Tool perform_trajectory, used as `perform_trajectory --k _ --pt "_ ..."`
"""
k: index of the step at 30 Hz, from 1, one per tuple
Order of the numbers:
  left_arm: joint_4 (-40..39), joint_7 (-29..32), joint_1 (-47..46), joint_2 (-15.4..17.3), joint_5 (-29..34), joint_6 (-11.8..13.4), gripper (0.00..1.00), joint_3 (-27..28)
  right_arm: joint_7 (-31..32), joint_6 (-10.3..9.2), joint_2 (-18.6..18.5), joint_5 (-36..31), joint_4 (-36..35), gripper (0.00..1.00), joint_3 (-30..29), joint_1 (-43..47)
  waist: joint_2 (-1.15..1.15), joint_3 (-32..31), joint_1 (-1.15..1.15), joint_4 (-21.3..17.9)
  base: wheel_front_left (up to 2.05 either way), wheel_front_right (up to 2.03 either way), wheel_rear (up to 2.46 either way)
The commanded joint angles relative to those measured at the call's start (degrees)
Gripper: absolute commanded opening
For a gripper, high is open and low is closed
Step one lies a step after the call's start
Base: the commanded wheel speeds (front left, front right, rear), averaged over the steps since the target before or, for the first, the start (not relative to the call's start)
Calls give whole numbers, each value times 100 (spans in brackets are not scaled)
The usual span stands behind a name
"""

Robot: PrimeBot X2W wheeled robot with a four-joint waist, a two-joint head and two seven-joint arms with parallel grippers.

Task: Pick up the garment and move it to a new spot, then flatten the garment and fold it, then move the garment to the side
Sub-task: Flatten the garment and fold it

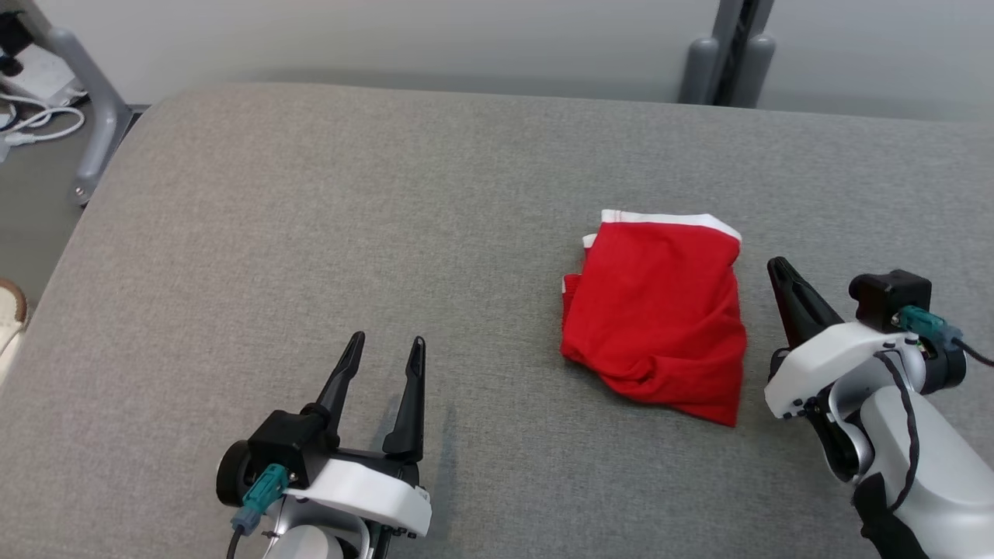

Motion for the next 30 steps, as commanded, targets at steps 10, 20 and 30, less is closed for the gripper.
perform_trajectory --k 10,20,30 --pt "-71 -22 -315 23 -177 82 100 -217 654 0 -356 603 1239 0 1186 -1110 0 512 0 696 0 0 0" --pt "-125 -22 -419 23 -273 142 100 -330 759 0 -330 957 1534 0 2215 -1615 0 712 0 873 0 0 0" --pt "-84 -22 -408 24 -346 194 100 -415 -20 1 -250 1146 1833 0 2754 -1959 0 656 0 915 0 0 0"
